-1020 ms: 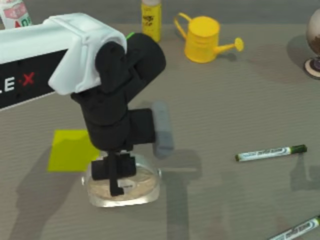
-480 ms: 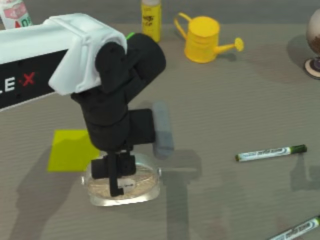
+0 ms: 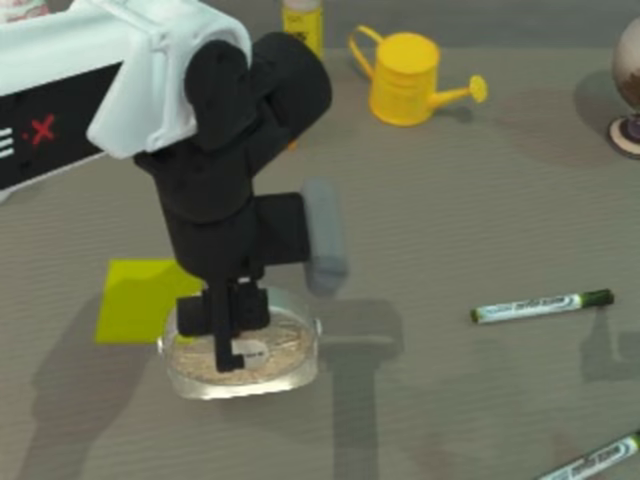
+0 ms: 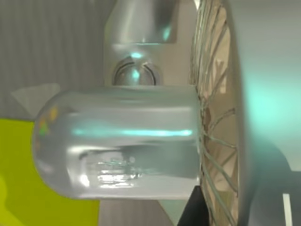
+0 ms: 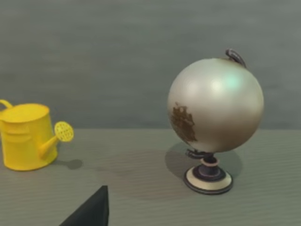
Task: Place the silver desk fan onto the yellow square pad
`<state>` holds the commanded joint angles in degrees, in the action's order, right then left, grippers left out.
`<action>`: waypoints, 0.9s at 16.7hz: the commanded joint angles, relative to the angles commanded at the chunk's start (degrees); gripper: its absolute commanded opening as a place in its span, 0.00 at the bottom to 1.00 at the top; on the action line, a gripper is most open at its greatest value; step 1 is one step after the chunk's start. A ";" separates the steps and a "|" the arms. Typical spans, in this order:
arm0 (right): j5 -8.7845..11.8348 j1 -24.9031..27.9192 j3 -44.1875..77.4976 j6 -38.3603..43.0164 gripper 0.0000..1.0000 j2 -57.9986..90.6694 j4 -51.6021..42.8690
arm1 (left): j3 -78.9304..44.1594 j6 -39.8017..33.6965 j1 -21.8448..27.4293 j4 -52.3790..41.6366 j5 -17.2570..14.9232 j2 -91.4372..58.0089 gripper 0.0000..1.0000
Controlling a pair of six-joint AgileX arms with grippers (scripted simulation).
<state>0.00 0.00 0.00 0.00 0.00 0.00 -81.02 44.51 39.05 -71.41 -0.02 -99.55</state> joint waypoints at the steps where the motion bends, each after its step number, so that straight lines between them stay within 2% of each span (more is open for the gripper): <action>1: 0.00 0.00 0.00 0.00 1.00 0.00 0.00 | -1.62 -0.02 -0.16 -1.88 0.00 0.14 0.00; 4: 0.00 0.00 0.00 0.00 1.00 0.00 0.00 | -4.76 -0.13 -0.53 -5.30 0.02 0.60 0.00; 9: 0.00 0.00 0.00 0.00 1.00 0.00 0.00 | -4.94 0.84 -0.90 -5.33 0.02 0.18 0.00; 12: 0.00 0.00 0.00 0.00 1.00 0.00 0.00 | -6.65 6.36 -4.89 -6.10 -0.08 -0.94 0.00; 15: 0.00 0.00 0.00 0.00 1.00 0.00 0.00 | -8.90 14.83 -11.35 -7.06 -0.20 -2.37 0.00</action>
<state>0.00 0.00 0.00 0.00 0.00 0.00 -89.93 59.34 27.70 -78.47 -0.22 -101.92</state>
